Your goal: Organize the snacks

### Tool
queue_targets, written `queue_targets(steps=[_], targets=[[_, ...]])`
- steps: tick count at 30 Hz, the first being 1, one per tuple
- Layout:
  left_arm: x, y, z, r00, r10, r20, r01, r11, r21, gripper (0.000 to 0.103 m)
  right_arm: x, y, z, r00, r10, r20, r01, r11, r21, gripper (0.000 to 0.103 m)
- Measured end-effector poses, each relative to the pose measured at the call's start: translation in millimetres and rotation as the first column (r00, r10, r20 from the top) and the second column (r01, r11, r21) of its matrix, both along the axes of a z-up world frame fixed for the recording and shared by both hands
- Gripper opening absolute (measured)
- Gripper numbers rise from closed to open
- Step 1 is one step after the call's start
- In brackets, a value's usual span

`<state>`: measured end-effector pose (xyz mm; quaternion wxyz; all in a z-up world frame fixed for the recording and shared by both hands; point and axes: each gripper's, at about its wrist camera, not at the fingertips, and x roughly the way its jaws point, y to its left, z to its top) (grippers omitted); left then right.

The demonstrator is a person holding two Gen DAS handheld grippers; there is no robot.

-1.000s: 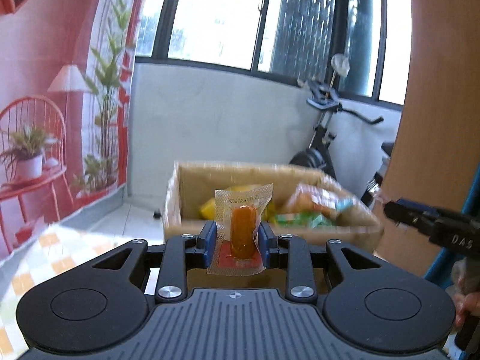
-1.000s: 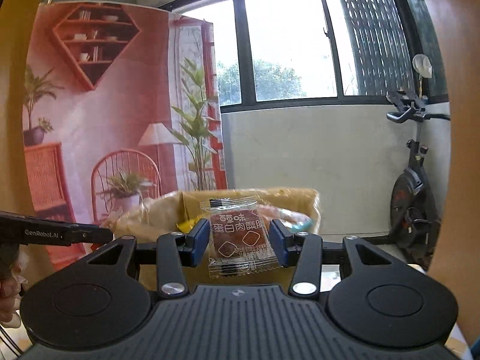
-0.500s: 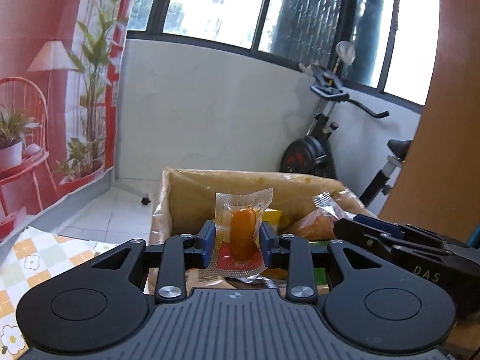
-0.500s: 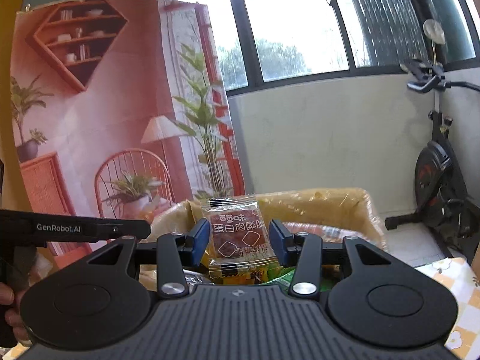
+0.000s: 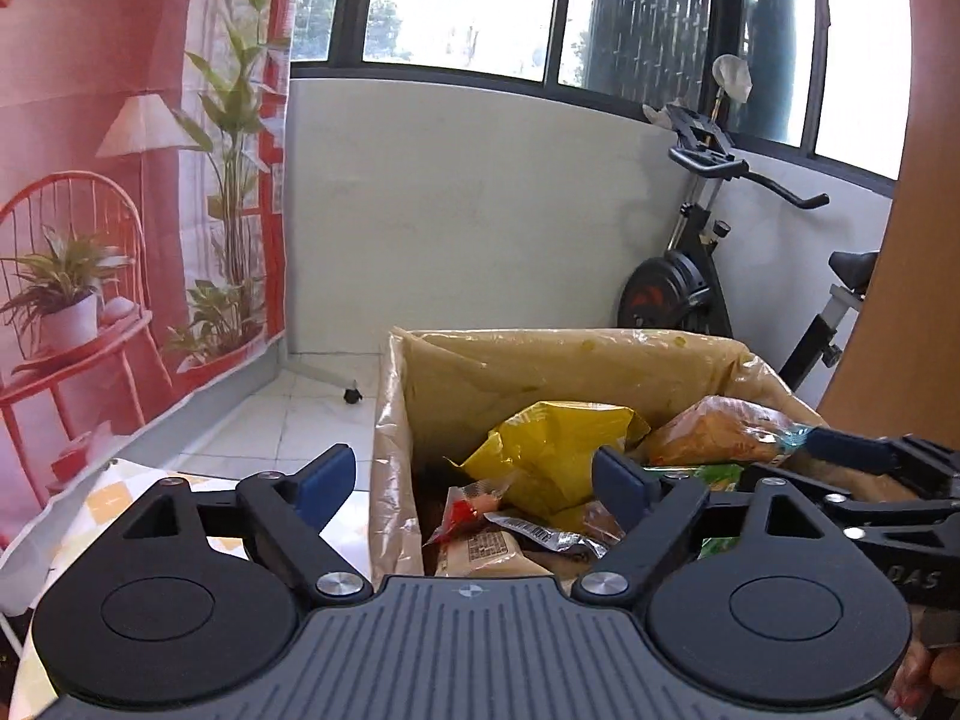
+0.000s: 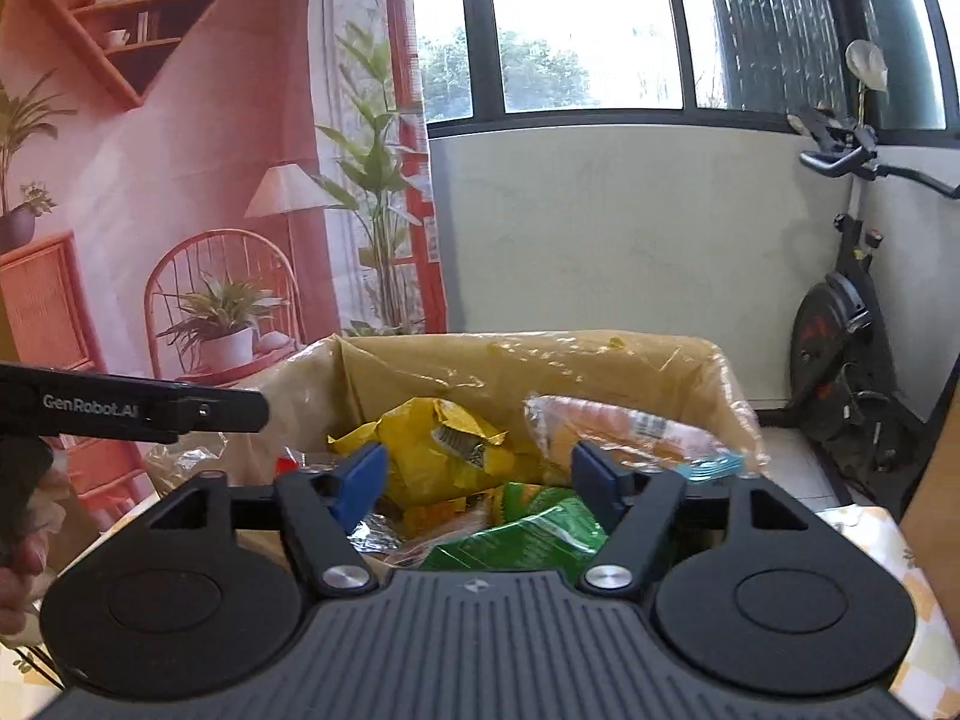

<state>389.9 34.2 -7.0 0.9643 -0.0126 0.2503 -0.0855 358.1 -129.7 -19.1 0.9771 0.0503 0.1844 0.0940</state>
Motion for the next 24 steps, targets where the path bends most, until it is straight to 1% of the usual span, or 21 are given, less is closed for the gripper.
queue_targets(steps=[2,4,7,9,10,14,17,20,24], targets=[[-6.4,2.1,5.9,1.000,0.015,0.002,-0.015,1.000,0.005,0.090,-8.0,-2.2,4.3,1.000,-0.013,0.011,0.013,1.000,-0.003,0.085],[-13.4,2.9,11.4,0.999,0.044,0.006,-0.044,0.998,0.042,0.092,-16.0,-5.3,10.5,1.000,-0.027,0.014,0.027,1.000,0.006,0.086],[-28.8,3.3,21.2,0.996,0.087,0.033,-0.090,0.991,0.100,0.093,-30.3,-11.2,20.9,0.999,-0.048,0.017,0.047,0.999,0.026,0.093],[-40.2,4.4,28.5,0.994,0.099,0.034,-0.103,0.989,0.107,0.093,-41.4,-13.3,27.1,0.998,-0.061,0.020,0.060,0.997,0.053,0.101],[-47.3,6.3,31.9,0.994,0.099,0.037,-0.102,0.990,0.100,0.093,-47.5,-15.6,31.0,0.997,-0.069,0.017,0.068,0.995,0.066,0.102],[-75.7,16.4,41.5,0.994,0.097,0.047,-0.098,0.995,0.028,0.093,-79.1,-15.1,44.4,0.994,-0.112,0.013,0.110,0.991,0.080,0.103],[-96.3,21.1,48.8,0.994,0.093,0.051,-0.093,0.996,0.006,0.093,-98.4,-13.0,51.1,0.993,-0.116,0.008,0.115,0.991,0.073,0.103],[-113.3,18.8,55.9,0.993,0.110,0.041,-0.112,0.993,0.037,0.093,-116.2,-8.1,58.0,0.991,-0.130,0.005,0.130,0.991,0.038,0.103],[-138.3,13.4,64.5,0.990,0.112,0.082,-0.118,0.990,0.079,0.093,-134.3,-6.4,66.9,0.993,-0.114,0.008,0.113,0.992,0.060,0.103]])
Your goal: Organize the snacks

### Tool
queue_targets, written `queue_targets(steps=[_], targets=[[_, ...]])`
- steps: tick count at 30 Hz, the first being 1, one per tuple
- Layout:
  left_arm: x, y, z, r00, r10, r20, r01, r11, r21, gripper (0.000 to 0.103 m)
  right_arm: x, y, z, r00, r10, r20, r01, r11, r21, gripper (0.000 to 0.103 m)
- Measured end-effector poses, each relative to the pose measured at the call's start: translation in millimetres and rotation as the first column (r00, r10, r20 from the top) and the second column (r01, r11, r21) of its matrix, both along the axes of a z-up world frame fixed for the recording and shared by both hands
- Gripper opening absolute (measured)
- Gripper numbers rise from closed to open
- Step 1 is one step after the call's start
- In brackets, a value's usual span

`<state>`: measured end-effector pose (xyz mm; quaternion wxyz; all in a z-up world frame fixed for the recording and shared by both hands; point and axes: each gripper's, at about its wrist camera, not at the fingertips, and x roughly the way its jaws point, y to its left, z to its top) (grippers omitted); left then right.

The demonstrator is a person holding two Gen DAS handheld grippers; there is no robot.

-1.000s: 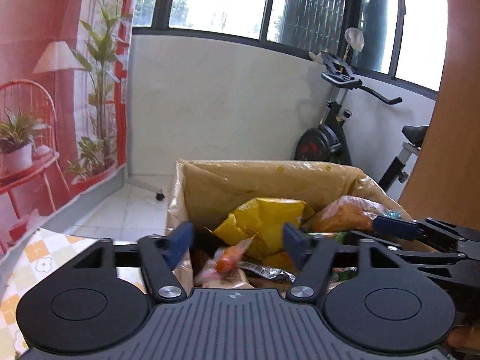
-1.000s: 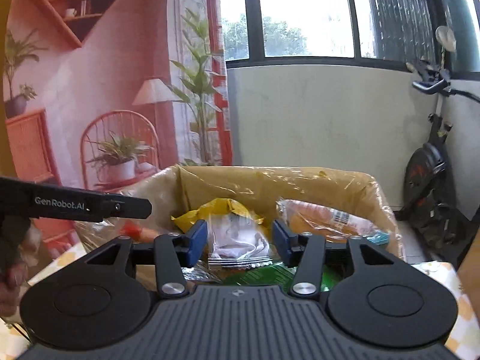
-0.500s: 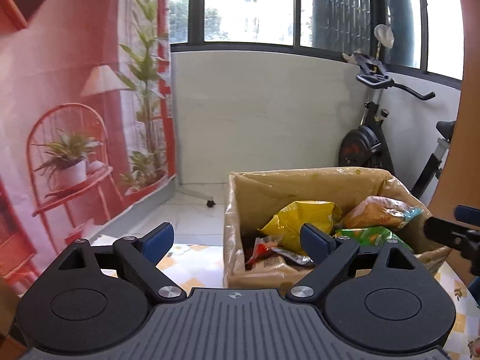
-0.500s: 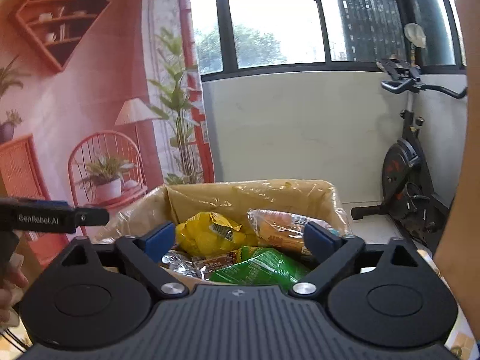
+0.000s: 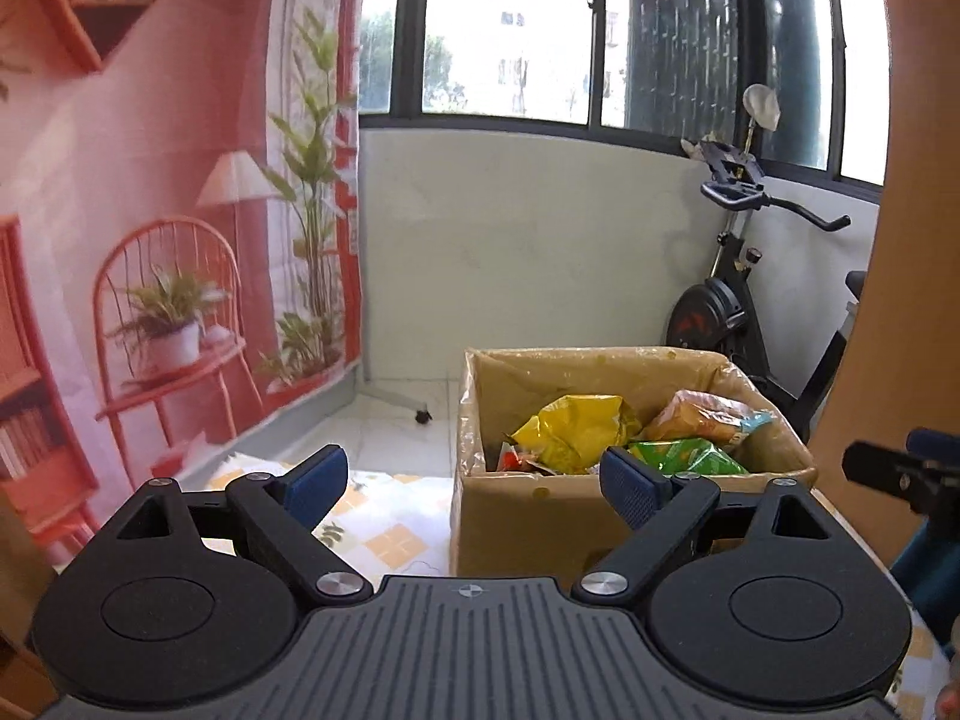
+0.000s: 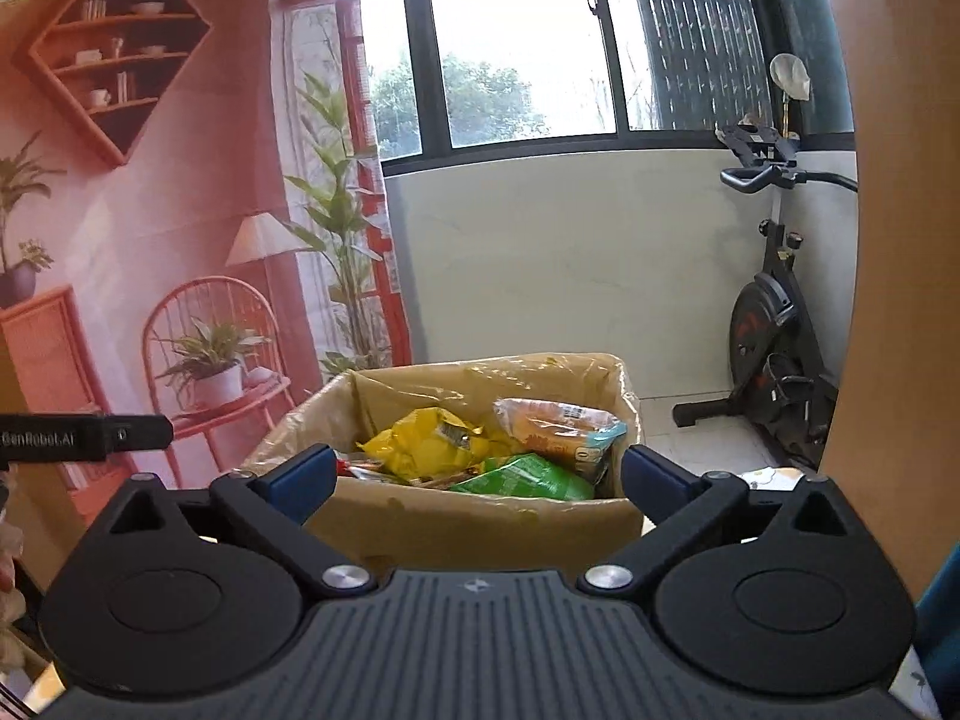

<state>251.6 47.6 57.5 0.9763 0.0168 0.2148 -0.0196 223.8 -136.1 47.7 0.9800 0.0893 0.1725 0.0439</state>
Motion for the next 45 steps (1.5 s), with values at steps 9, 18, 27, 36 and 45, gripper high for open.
queue_targets(steps=[9,18,27,36,45], targets=[[-32.1,2.3,10.3,1.000,0.016,0.027,-0.016,1.000,-0.021,0.093,-23.3,6.8,13.3,0.999,0.001,0.032,-0.001,1.000,-0.001,0.103],[-39.4,1.9,12.5,0.999,0.033,0.021,-0.032,0.999,-0.029,0.093,-36.9,4.2,13.1,0.999,-0.012,0.042,0.011,1.000,0.015,0.103],[-41.3,0.2,11.2,0.999,0.042,0.029,-0.041,0.999,-0.032,0.093,-41.9,0.8,11.0,0.999,-0.024,0.038,0.023,1.000,0.019,0.103],[-41.5,0.4,10.8,0.998,0.050,0.032,-0.050,0.999,-0.005,0.093,-42.9,1.1,11.7,0.999,-0.029,0.041,0.028,0.999,0.018,0.103],[-40.4,3.7,9.3,0.999,0.043,0.020,-0.043,0.999,-0.012,0.093,-41.2,0.8,10.6,0.999,-0.026,0.035,0.025,1.000,0.017,0.103]])
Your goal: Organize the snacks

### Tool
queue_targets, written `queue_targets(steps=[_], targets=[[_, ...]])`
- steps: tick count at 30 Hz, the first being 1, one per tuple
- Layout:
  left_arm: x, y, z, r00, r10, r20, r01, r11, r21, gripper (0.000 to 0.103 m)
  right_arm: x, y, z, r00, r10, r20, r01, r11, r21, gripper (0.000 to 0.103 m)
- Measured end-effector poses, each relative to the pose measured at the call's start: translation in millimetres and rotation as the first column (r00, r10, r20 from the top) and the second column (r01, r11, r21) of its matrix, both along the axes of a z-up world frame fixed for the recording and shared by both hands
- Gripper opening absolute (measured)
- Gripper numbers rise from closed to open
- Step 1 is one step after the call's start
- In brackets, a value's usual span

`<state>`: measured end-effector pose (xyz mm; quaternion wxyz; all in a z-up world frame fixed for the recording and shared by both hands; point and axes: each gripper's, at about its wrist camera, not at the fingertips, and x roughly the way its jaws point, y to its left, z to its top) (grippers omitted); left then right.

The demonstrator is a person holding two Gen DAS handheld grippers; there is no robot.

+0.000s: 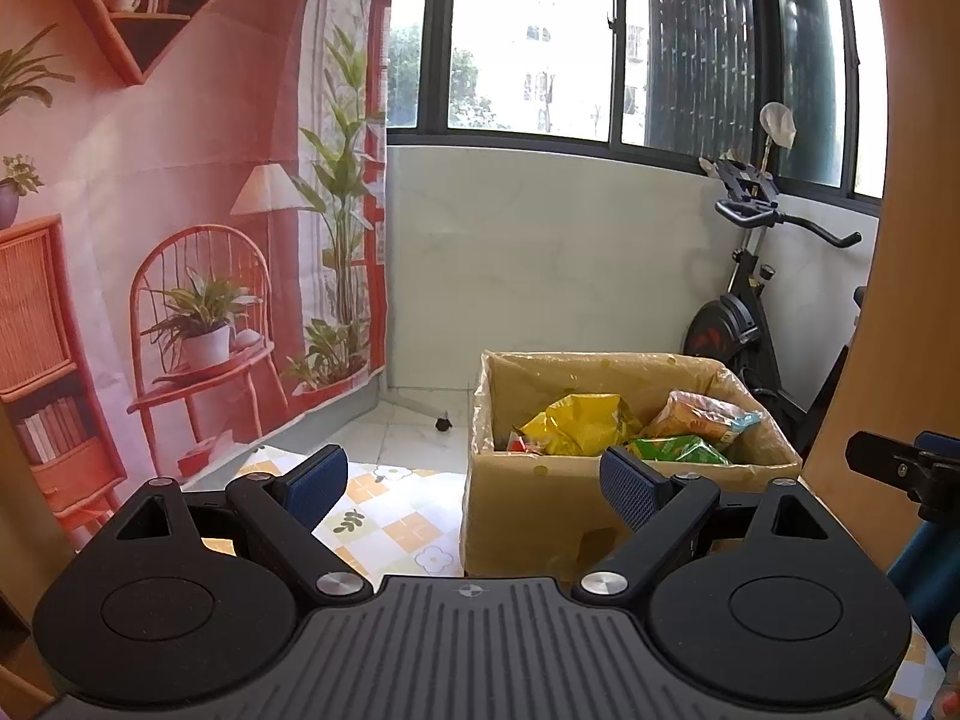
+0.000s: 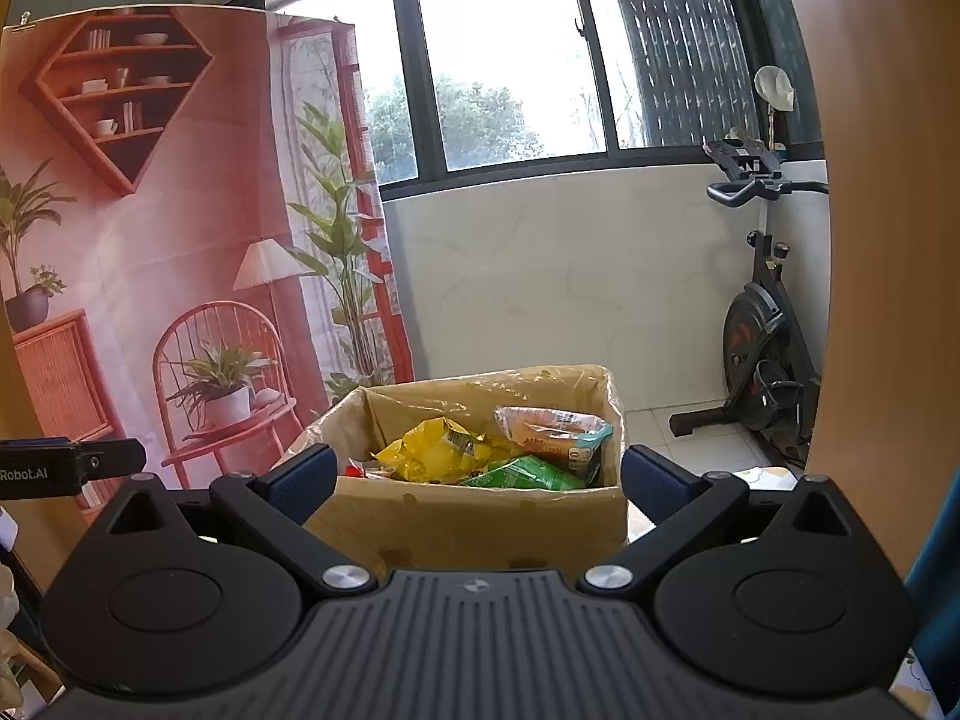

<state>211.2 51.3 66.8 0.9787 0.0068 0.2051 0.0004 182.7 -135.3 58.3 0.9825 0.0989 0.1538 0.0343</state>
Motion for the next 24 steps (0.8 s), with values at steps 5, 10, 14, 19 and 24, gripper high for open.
queue_targets(steps=[5,10,14,19,24], targets=[[1.0,1.5,-0.1,1.000,-0.004,-0.004,0.004,1.000,-0.005,0.093,0.3,-0.1,-0.3,1.000,-0.001,0.000,0.001,1.000,0.001,0.103],[2.0,0.3,-1.2,1.000,-0.009,-0.007,0.009,1.000,-0.004,0.093,0.7,-0.4,-0.5,1.000,0.000,-0.003,0.000,1.000,0.001,0.103],[1.9,0.1,-1.2,1.000,-0.010,-0.007,0.010,1.000,-0.004,0.093,0.9,-1.2,-0.5,1.000,-0.001,-0.003,0.001,1.000,0.003,0.103],[2.2,-0.2,-1.4,1.000,-0.012,-0.002,0.012,1.000,0.001,0.093,1.8,-2.4,-0.6,1.000,0.001,-0.001,-0.001,1.000,0.009,0.103],[1.3,-0.9,-2.1,1.000,-0.017,-0.001,0.017,1.000,0.000,0.093,1.6,-2.8,-1.6,1.000,0.000,-0.004,0.000,1.000,0.010,0.103]])
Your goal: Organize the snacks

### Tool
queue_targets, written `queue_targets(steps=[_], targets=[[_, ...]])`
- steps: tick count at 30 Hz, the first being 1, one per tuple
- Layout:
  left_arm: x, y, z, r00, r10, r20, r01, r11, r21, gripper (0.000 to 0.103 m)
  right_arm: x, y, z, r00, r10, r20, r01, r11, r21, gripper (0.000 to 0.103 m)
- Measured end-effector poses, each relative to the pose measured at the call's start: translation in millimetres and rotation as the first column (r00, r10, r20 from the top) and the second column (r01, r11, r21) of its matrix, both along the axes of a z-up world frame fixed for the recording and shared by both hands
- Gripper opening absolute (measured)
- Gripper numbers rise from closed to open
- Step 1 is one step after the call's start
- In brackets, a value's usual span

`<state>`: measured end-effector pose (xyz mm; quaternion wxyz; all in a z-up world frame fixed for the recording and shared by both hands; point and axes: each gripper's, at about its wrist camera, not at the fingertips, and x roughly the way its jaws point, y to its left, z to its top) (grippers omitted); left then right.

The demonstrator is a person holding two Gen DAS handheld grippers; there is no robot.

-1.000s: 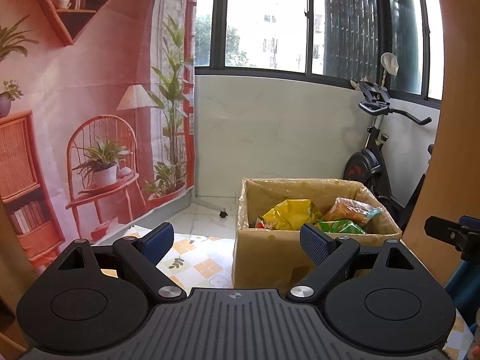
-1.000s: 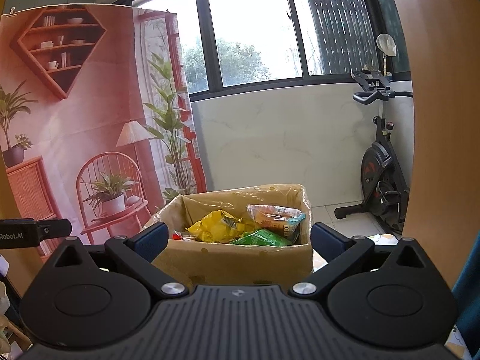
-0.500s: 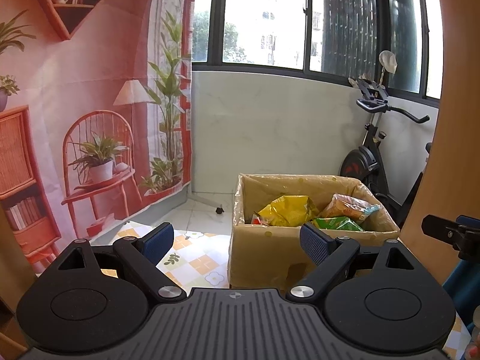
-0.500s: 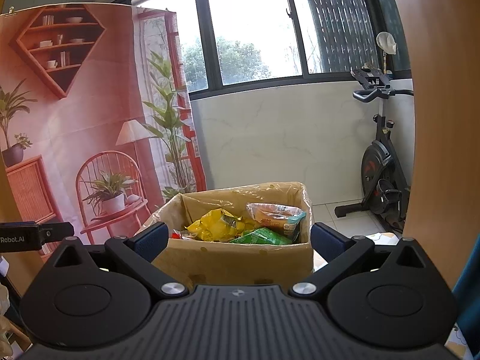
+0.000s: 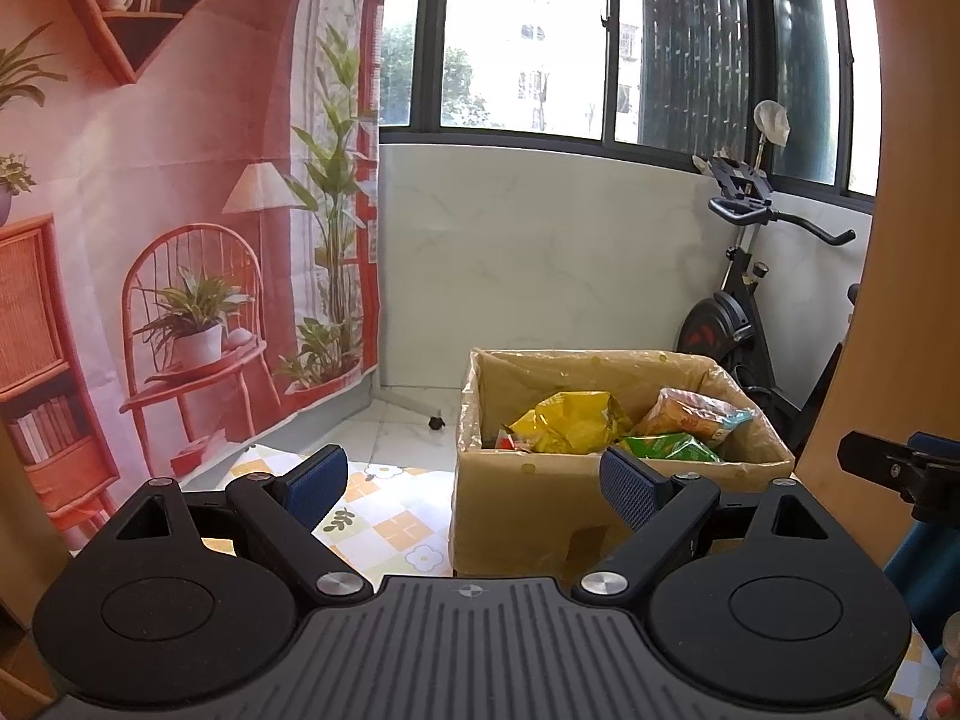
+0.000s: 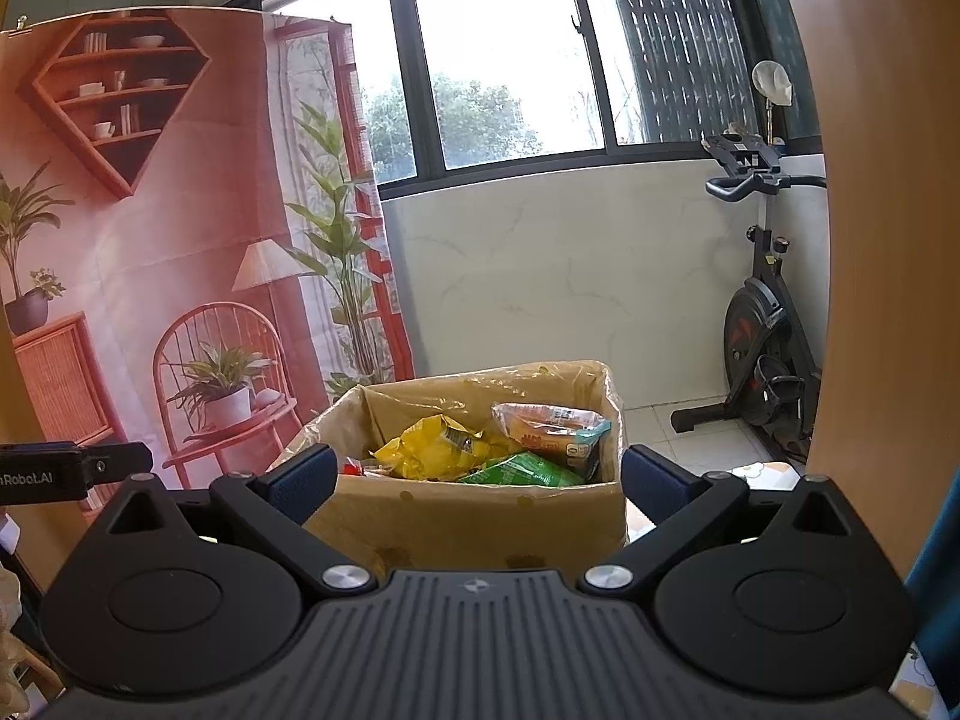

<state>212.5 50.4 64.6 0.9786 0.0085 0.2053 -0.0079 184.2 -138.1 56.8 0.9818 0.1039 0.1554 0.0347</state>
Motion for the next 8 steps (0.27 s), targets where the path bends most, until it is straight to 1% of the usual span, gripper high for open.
queue_targets(steps=[8], targets=[[-1.0,0.0,-0.6,1.000,-0.004,0.008,0.004,1.000,0.004,0.093,-0.4,-0.4,-1.3,1.000,0.001,-0.002,-0.001,1.000,0.005,0.103]])
